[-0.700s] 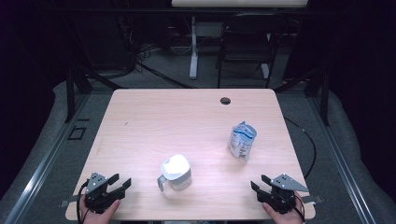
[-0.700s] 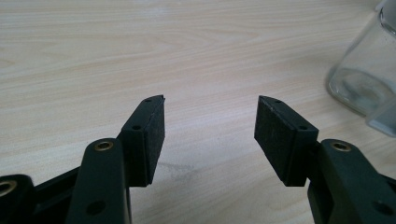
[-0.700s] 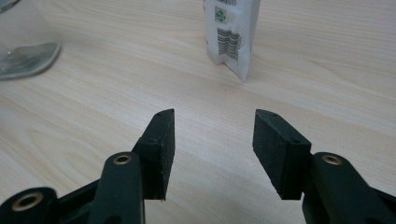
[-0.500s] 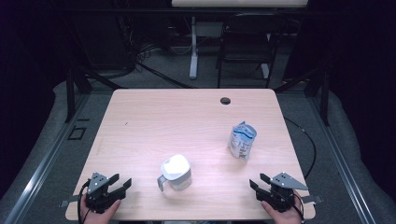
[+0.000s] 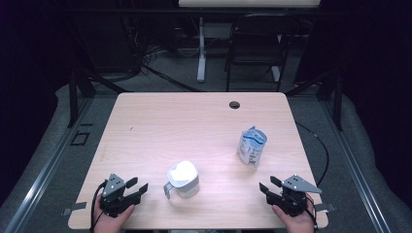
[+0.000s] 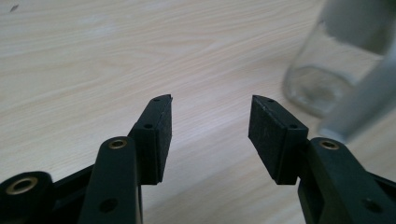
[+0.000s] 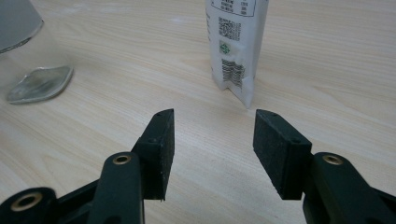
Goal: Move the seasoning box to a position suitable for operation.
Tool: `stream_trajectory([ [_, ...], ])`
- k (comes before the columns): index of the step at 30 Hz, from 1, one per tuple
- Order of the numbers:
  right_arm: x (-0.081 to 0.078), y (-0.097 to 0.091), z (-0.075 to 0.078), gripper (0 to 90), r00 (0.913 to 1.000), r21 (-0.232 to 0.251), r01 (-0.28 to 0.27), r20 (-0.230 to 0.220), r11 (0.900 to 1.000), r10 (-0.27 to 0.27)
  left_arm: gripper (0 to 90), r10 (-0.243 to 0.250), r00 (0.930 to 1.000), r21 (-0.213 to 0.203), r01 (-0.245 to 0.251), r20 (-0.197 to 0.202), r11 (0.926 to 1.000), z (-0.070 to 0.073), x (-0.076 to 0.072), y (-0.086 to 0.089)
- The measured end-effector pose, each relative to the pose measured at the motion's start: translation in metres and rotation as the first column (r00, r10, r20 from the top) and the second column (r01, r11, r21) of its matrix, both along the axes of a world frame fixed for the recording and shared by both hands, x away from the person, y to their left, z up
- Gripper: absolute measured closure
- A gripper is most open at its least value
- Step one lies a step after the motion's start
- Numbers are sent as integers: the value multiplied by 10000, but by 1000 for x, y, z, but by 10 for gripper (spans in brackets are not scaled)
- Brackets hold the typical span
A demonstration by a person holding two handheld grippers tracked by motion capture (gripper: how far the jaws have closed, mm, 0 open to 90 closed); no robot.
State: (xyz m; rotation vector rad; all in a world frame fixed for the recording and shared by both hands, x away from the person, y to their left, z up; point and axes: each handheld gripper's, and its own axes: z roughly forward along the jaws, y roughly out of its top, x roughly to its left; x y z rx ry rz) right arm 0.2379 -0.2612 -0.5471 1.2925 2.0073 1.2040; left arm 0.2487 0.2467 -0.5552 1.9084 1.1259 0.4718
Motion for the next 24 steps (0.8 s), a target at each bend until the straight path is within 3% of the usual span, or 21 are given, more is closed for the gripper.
stream_trajectory([
  [3,-2,0,-6,485,10000,188,23,-17,9998,-23,506,-215,9998,-163,216,56,9996,3,-7,-5],
  [8,-3,3,-13,485,9998,23,-23,-212,10000,24,505,-566,9984,-216,567,47,9982,5,-13,-15],
  [13,-7,6,-13,481,9998,-242,-164,-102,9996,162,501,-820,9966,-262,822,76,9963,9,-17,-22],
  [16,-8,7,-14,478,9998,-205,-175,-134,9996,172,482,-916,9957,-488,921,127,9945,9,-20,-24],
  [24,-8,7,-15,478,9998,-205,-123,-135,9997,120,460,-1406,9899,-602,1415,185,9881,12,-29,-31],
])
